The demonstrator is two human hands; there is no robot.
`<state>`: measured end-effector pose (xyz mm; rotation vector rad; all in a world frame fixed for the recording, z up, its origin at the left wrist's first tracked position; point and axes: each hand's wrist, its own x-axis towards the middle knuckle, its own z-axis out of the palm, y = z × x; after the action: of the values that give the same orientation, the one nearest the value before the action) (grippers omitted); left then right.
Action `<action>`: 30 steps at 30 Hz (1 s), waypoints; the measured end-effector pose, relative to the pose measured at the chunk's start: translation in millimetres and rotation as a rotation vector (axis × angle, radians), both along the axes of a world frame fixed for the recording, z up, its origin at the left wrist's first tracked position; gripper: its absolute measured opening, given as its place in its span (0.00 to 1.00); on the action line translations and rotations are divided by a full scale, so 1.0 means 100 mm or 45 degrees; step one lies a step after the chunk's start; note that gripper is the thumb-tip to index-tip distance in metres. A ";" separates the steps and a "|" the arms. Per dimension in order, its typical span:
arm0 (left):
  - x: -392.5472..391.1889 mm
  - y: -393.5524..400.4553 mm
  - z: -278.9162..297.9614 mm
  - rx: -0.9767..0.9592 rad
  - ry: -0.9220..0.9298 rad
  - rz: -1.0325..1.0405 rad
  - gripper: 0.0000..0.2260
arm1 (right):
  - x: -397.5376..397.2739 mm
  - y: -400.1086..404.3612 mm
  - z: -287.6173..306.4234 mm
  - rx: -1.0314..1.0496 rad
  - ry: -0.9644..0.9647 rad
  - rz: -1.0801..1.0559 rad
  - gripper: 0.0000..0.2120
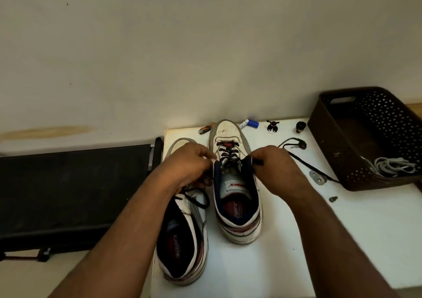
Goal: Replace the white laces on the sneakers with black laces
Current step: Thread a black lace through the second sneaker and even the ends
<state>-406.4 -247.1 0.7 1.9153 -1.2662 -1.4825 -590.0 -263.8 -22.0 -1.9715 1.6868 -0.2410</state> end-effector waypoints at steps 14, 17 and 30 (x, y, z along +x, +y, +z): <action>0.17 -0.07 0.05 -0.354 -0.400 -0.007 0.04 | -0.50 0.00 0.18 0.255 -0.259 -0.376 0.19; -0.04 0.02 0.23 -0.609 -0.088 0.164 0.09 | -0.50 0.15 0.47 0.493 -1.001 -0.192 0.15; -0.43 0.20 0.23 -0.159 0.560 -0.423 0.08 | -0.33 0.09 0.50 0.189 -1.891 -0.442 0.08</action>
<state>-449.0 -227.2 23.8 1.2449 -1.4626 -1.8097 -622.7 -254.8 27.6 -0.7965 0.8935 -1.2613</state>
